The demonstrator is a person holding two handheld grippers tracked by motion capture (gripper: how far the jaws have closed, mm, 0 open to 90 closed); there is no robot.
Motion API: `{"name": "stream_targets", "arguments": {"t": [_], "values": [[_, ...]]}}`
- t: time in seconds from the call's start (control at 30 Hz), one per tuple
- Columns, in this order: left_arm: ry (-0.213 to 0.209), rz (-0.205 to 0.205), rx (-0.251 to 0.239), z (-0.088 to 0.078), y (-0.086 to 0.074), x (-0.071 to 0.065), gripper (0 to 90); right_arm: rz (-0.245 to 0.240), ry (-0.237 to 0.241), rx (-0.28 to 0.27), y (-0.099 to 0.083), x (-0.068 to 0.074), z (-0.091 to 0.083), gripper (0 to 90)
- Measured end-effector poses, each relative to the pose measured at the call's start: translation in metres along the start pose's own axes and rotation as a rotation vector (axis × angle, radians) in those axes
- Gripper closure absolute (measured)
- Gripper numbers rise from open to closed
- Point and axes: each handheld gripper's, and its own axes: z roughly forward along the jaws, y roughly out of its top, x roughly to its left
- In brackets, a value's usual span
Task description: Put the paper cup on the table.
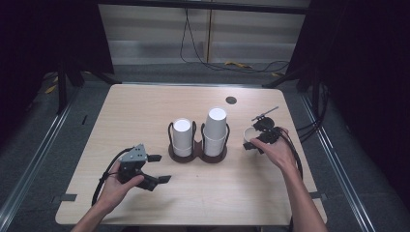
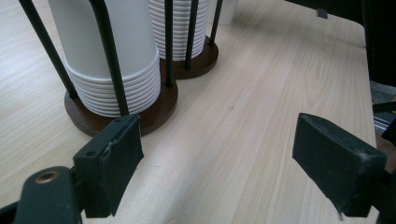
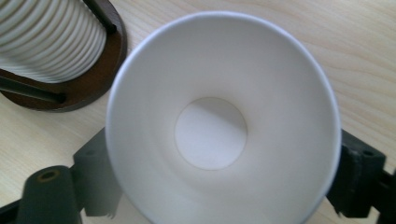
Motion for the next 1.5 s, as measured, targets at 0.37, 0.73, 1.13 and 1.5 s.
{"name": "stream_targets", "arguments": {"t": [0.37,0.73,1.13,1.5], "values": [[0.007,-0.005,0.004,0.000,-0.001,0.002,15.8,0.033,0.003,-0.086,-0.019,-0.002,-0.006,15.1],[0.010,-0.009,0.002,0.000,-0.001,0.003,15.8,0.073,0.001,-0.231,-0.035,0.001,-0.021,14.1],[0.049,-0.023,-0.021,-0.005,0.000,0.002,15.9,0.099,-0.026,-0.309,-0.062,0.018,-0.032,14.3],[0.064,-0.009,0.001,-0.008,-0.001,0.001,15.9,0.070,-0.063,-0.471,-0.086,0.056,-0.038,15.9]]}}
